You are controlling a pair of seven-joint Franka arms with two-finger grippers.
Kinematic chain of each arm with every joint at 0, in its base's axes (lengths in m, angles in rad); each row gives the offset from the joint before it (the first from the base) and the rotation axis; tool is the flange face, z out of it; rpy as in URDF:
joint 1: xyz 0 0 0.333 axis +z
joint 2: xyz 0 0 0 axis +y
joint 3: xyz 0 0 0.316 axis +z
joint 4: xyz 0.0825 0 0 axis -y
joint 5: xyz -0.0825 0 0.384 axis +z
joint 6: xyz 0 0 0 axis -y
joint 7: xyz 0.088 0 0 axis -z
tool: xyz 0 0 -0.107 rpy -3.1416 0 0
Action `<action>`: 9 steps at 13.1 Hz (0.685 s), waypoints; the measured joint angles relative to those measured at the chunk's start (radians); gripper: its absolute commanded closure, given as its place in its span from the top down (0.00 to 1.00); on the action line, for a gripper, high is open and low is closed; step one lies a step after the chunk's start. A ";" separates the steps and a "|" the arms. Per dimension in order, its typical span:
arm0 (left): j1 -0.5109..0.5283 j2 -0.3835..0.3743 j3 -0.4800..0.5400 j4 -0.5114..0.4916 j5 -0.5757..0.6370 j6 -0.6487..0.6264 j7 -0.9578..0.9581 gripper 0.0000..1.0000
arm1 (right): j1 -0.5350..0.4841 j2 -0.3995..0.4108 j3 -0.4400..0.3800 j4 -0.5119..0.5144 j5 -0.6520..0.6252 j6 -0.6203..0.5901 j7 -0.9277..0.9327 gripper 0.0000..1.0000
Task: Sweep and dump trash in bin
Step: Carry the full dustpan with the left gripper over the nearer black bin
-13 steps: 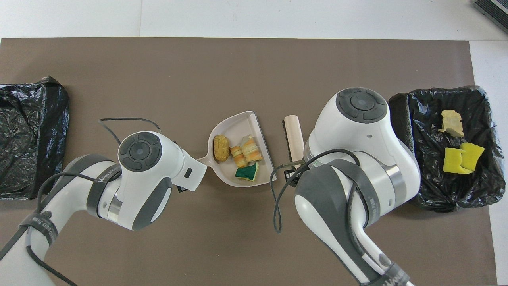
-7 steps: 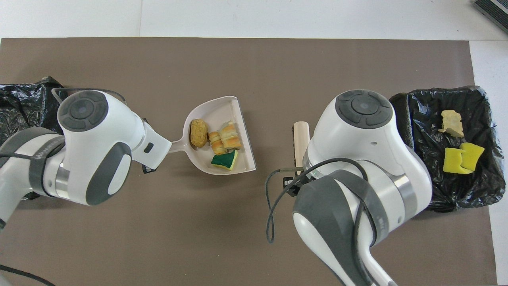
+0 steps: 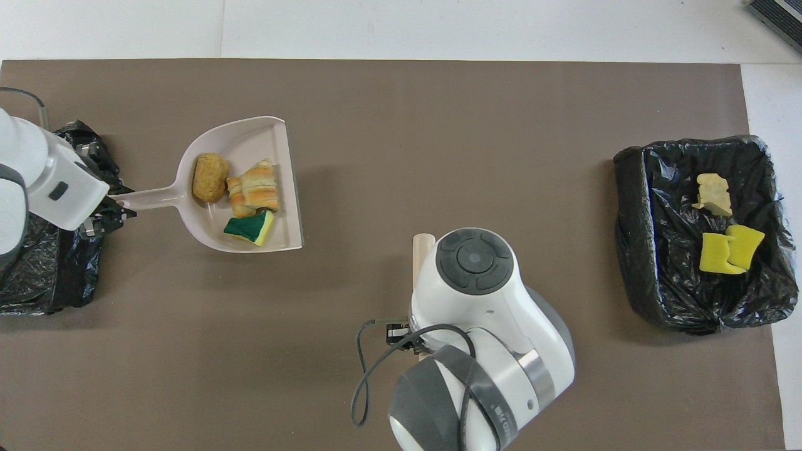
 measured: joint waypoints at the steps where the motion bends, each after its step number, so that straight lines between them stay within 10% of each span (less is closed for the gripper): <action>1: 0.052 0.002 0.001 0.003 -0.007 0.000 0.069 0.00 | 0.033 0.009 0.001 -0.012 0.006 0.032 0.031 0.00; 9: 0.452 0.033 0.006 0.099 -0.018 0.000 0.608 0.00 | 0.156 0.038 0.001 -0.173 0.016 0.225 0.104 0.00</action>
